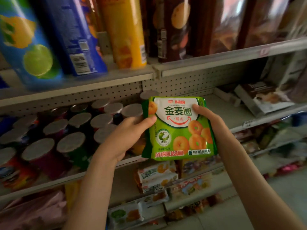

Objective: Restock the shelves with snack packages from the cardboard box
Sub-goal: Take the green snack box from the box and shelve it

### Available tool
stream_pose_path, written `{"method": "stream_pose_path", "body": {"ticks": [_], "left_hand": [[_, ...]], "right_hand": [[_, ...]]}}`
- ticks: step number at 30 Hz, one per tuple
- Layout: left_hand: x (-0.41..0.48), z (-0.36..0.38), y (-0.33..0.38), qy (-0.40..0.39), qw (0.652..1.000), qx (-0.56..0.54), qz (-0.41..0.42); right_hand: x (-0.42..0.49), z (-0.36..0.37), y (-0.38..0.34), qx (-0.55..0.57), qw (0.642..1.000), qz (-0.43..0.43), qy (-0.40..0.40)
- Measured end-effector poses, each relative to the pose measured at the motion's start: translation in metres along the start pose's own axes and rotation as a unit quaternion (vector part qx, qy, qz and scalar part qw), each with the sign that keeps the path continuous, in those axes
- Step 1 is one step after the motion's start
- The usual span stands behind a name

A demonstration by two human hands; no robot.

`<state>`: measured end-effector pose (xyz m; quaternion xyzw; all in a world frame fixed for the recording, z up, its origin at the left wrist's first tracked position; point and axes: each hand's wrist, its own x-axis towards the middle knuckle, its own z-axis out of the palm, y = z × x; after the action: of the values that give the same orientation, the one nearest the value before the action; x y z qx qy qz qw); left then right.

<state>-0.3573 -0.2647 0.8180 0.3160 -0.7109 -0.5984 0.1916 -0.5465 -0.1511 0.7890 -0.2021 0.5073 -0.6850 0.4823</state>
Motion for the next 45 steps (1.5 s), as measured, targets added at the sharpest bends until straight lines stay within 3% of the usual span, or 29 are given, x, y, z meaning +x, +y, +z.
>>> {"method": "stream_pose_path", "body": {"ticks": [7,15,18,23,27,31,35,45], "left_hand": [[0.090,0.130,0.020,0.055,0.998,-0.020,-0.028],[0.176,0.190,0.000,0.187,0.974,-0.079,-0.098],[0.196,0.195,-0.011,0.225,0.962,-0.101,-0.119],[0.222,0.187,-0.033,0.290,0.943,-0.042,-0.158],[0.239,0.172,-0.036,0.345,0.929,0.011,-0.133],[0.250,0.172,-0.039,0.367,0.907,0.172,-0.118],[0.261,0.168,-0.037,0.365,0.897,0.216,-0.126],[0.278,0.155,-0.027,0.360,0.927,0.050,-0.094]], "right_hand": [[0.050,-0.126,-0.059,-0.051,0.999,0.009,-0.004],[0.135,-0.188,-0.078,-0.090,0.996,0.007,0.014],[0.150,-0.195,-0.071,-0.134,0.991,0.016,-0.018],[0.171,-0.196,-0.055,-0.200,0.978,0.036,-0.045],[0.190,-0.181,-0.057,-0.235,0.969,0.025,-0.074],[0.213,-0.169,-0.057,-0.226,0.970,0.015,-0.089],[0.237,-0.167,-0.054,-0.190,0.978,0.028,-0.081],[0.250,-0.150,-0.044,-0.236,0.966,-0.102,-0.007]]}}
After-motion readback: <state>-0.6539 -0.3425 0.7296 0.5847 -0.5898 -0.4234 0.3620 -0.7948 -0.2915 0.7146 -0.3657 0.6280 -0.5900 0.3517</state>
